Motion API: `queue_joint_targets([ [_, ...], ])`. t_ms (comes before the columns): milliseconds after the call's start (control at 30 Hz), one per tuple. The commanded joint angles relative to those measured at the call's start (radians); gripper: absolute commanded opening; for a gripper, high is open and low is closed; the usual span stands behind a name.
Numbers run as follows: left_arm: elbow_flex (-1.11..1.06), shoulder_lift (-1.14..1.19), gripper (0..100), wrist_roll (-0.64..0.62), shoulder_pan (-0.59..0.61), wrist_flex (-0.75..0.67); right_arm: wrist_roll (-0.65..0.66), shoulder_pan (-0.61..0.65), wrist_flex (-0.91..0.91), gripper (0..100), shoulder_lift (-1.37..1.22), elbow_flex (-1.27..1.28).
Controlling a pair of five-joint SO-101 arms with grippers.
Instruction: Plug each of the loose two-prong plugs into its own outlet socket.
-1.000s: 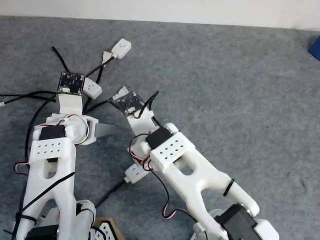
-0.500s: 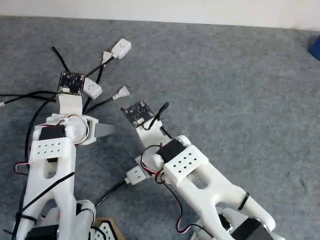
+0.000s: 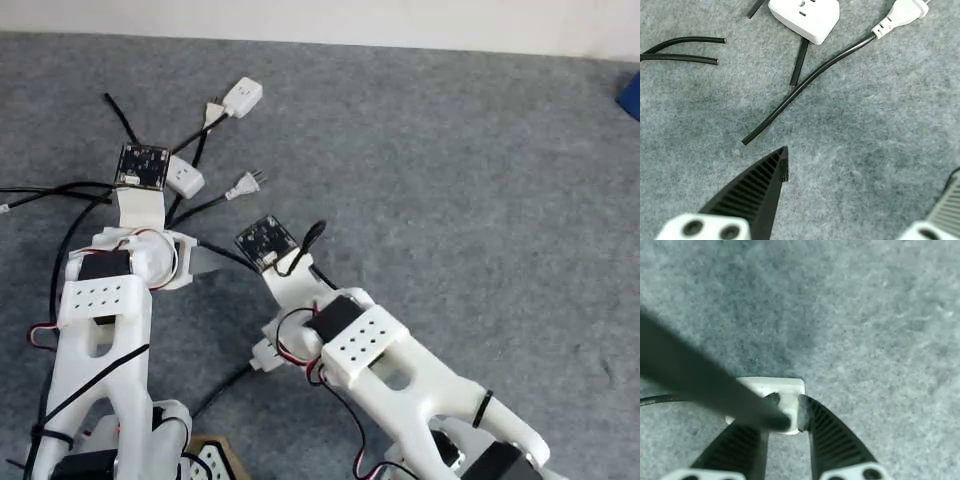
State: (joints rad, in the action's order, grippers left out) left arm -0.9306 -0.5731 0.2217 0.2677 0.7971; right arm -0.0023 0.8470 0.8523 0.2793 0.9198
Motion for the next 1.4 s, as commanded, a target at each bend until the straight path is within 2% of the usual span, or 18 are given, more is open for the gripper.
queue_joint_targets([
  [0, 0.048, -0.007, 46, 0.009, -0.007, -0.012, 0.015, 0.030, 0.010, 0.6, -0.047, 0.119],
  [200, 0.174, -0.007, 45, 0.008, -0.002, 0.114, 0.075, -0.062, 0.067, 0.6, -0.051, 0.128],
  [467, 0.417, -0.001, 45, -0.002, -0.007, 0.358, 0.186, -0.082, 0.183, 0.6, -0.045, 0.171],
  [700, 0.443, -0.001, 45, 0.000, -0.021, 0.394, 0.265, -0.093, 0.228, 0.6, -0.051, 0.171],
  [933, 0.429, -0.001, 45, -0.002, -0.045, 0.399, 0.172, -0.222, 0.166, 0.6, -0.045, 0.090],
  [1000, 0.426, -0.001, 45, -0.002, -0.045, 0.400, 0.161, -0.236, 0.136, 0.6, -0.045, 0.079],
  [1100, 0.426, -0.001, 45, -0.002, -0.045, 0.399, 0.074, -0.239, 0.110, 0.6, -0.044, 0.021],
  [1367, 0.371, -0.001, 45, 0.003, -0.045, 0.393, -0.015, -0.243, 0.255, 0.6, -0.044, -0.248],
])
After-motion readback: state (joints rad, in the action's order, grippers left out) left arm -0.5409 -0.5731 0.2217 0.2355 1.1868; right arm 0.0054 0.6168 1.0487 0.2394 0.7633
